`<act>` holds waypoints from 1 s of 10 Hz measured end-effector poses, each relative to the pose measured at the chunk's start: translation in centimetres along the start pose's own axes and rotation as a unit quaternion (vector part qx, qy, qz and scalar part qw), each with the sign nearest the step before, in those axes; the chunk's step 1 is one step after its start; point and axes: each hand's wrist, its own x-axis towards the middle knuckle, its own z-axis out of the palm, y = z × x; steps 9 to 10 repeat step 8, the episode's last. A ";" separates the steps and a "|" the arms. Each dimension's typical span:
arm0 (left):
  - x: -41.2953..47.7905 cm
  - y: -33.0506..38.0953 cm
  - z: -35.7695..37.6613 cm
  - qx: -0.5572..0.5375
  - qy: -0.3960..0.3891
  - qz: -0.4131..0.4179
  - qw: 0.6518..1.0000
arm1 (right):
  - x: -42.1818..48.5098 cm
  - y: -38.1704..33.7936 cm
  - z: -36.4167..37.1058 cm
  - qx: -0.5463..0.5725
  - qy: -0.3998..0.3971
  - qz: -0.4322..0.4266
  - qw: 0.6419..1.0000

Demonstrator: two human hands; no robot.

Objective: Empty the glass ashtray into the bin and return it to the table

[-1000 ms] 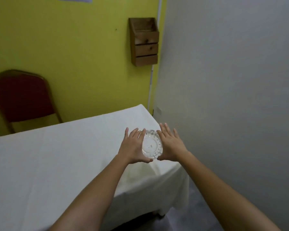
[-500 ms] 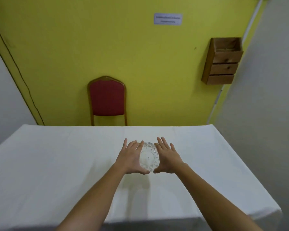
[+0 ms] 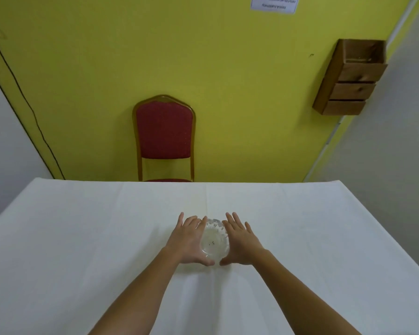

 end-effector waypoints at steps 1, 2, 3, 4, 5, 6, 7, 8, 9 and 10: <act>0.8 -0.6 0.8 -0.012 -0.005 -0.001 1.000 | 0.8 0.0 0.4 0.015 -0.012 0.005 1.000; 1.2 -1.0 1.4 -0.018 -0.006 -0.003 1.000 | 1.3 0.3 0.6 0.018 -0.017 -0.001 1.000; 1.3 -1.1 1.9 -0.026 -0.022 -0.007 0.999 | 1.6 0.6 0.8 0.026 -0.029 -0.009 0.999; 1.6 -1.2 2.0 -0.026 -0.031 -0.001 0.999 | 1.9 0.8 1.1 0.037 -0.044 -0.011 0.998; 1.5 -1.1 2.2 -0.034 -0.029 -0.001 0.999 | 1.9 1.0 1.2 0.044 -0.057 -0.012 0.997; 1.4 -1.1 2.0 -0.033 -0.030 -0.003 0.999 | 2.0 1.4 1.2 0.040 -0.076 -0.011 0.996; 1.0 -1.0 1.7 -0.024 -0.050 0.003 0.998 | 1.5 1.3 0.7 0.034 -0.097 -0.009 0.995; 1.1 -1.1 0.9 -0.030 -0.102 0.006 0.994 | 1.2 1.1 -0.4 0.020 -0.119 -0.013 0.993; 1.1 -1.1 0.9 -0.030 -0.102 0.006 0.994 | 1.2 1.1 -0.4 0.020 -0.119 -0.013 0.993; 1.1 -1.1 0.9 -0.030 -0.102 0.006 0.994 | 1.2 1.1 -0.4 0.020 -0.119 -0.013 0.993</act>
